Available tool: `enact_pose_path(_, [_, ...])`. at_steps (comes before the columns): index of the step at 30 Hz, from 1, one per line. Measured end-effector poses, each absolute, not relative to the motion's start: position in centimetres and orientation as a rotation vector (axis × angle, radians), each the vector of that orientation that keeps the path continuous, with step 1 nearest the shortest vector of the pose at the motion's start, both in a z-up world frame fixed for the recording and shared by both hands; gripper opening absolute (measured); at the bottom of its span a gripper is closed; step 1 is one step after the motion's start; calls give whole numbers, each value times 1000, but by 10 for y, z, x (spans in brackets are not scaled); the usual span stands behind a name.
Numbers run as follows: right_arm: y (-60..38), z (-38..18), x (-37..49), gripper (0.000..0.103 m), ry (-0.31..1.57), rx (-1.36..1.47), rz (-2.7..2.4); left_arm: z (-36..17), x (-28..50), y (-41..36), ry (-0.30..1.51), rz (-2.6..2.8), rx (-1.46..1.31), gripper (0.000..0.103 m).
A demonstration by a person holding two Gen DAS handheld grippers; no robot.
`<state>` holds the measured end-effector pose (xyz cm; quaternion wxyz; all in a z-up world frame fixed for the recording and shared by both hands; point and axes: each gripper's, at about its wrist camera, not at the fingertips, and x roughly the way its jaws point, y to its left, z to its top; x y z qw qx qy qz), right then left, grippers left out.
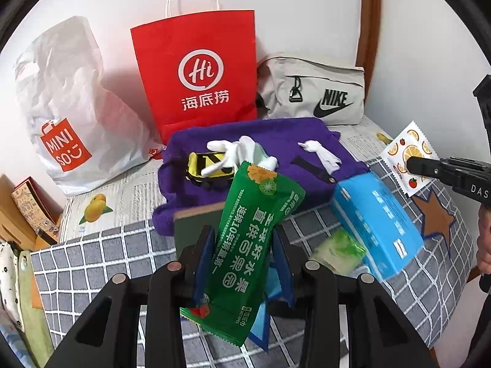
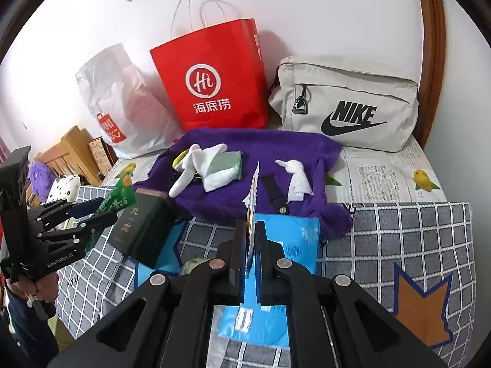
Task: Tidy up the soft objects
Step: 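Carry the green packet in the left tool while the right tool carries the sachet over the towel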
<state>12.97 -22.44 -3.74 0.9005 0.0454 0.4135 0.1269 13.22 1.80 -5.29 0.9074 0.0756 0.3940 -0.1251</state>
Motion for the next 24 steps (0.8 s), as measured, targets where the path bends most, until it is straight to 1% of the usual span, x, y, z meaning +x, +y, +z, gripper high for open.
enact_pose_path(11, [-216, -44, 174, 6, 866, 71, 261, -58, 176, 37, 826, -164, 71, 36])
enact_pose_path(17, [-212, -49, 206, 6, 869, 50, 255, -65, 202, 39, 846, -130, 70, 36])
enact_pose_path(24, [-207, -67, 240, 6, 902, 29, 257, -71, 233, 40, 865, -118, 67, 36])
